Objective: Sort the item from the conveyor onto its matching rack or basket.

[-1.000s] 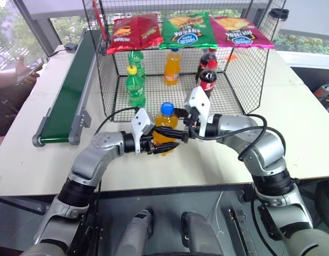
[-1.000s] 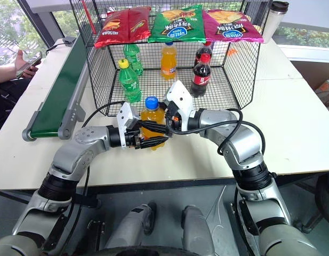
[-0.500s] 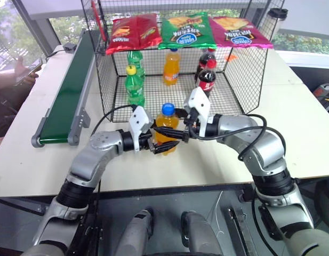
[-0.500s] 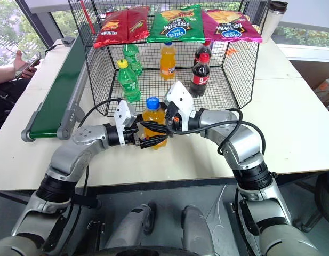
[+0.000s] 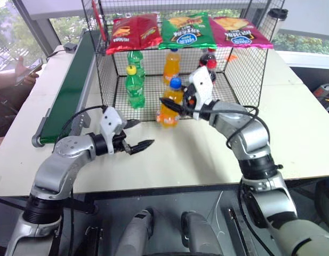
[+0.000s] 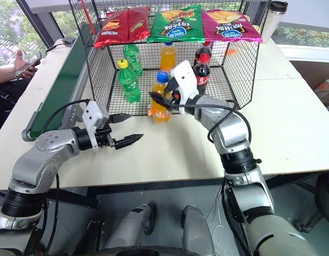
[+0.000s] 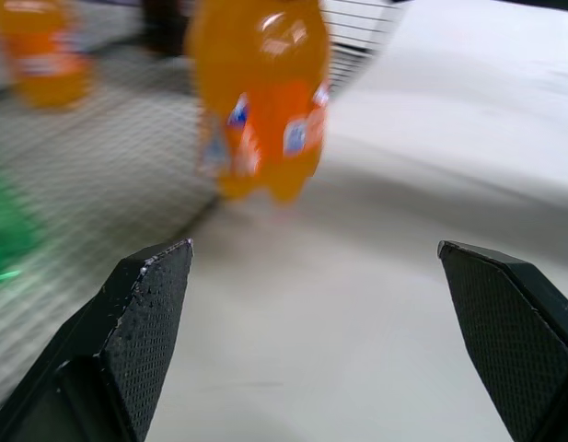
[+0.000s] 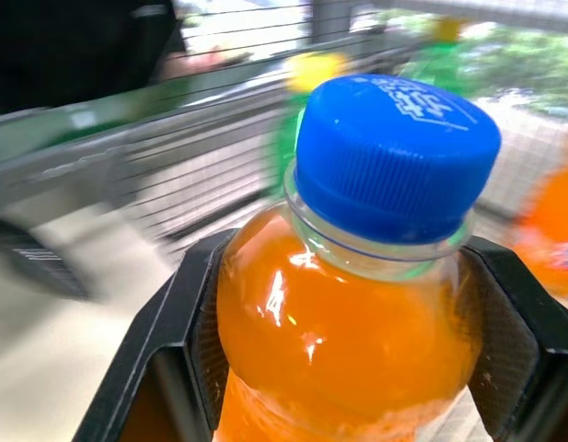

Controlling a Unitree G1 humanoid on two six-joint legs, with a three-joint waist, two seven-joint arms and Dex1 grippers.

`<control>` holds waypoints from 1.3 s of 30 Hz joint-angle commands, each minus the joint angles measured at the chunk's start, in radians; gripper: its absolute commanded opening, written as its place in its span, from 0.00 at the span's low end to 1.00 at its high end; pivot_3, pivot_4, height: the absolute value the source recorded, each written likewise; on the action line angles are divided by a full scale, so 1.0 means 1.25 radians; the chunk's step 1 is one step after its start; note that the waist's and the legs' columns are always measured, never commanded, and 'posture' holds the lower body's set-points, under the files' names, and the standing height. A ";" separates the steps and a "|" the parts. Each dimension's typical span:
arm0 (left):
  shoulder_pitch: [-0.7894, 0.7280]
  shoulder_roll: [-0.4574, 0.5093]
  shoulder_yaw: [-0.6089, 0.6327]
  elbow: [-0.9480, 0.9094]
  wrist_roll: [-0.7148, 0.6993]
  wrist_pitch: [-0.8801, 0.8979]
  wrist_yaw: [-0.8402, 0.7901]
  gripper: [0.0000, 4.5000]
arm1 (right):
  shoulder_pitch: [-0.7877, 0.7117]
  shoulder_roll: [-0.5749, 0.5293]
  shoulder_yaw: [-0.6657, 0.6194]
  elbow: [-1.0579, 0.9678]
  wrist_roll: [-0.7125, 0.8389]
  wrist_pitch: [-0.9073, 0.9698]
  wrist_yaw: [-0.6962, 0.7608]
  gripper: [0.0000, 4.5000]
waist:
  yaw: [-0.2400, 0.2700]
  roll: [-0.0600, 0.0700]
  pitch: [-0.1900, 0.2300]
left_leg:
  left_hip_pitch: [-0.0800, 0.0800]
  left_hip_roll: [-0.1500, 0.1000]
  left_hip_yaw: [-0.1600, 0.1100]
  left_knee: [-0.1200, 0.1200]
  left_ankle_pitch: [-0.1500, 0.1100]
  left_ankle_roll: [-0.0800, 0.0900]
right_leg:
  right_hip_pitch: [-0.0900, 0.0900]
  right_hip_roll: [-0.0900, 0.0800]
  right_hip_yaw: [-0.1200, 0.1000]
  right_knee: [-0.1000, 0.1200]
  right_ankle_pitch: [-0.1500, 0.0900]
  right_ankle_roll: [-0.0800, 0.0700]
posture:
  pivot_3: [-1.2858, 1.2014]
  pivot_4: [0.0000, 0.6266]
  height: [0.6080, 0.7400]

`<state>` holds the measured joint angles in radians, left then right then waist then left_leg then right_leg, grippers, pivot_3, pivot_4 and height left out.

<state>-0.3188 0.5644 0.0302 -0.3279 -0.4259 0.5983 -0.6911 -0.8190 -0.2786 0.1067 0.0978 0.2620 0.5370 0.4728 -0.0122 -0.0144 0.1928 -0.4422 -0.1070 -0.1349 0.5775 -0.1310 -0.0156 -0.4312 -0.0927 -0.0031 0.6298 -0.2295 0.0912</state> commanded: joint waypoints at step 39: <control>0.073 -0.155 -0.010 -0.024 0.128 -0.051 0.257 1.00 | -0.311 0.111 -0.086 0.720 -0.164 -0.520 -0.086 0.99 | -0.007 0.001 0.000 | 0.002 0.001 0.000 -0.001 0.001 0.000 | 0.000 0.003 0.002 0.002 0.002 0.002 | 0.52 0.24 0.99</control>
<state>-0.2190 0.3720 0.0139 -0.3448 -0.2699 0.5594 -0.3689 -1.1953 -0.1319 0.0107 1.0618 0.0522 -0.1154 0.3478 -0.0206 -0.0136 0.1929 -0.4397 -0.1056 -0.1346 0.5766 -0.1295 -0.0151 -0.4307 -0.0885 -0.0006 0.6318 -0.2274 0.0937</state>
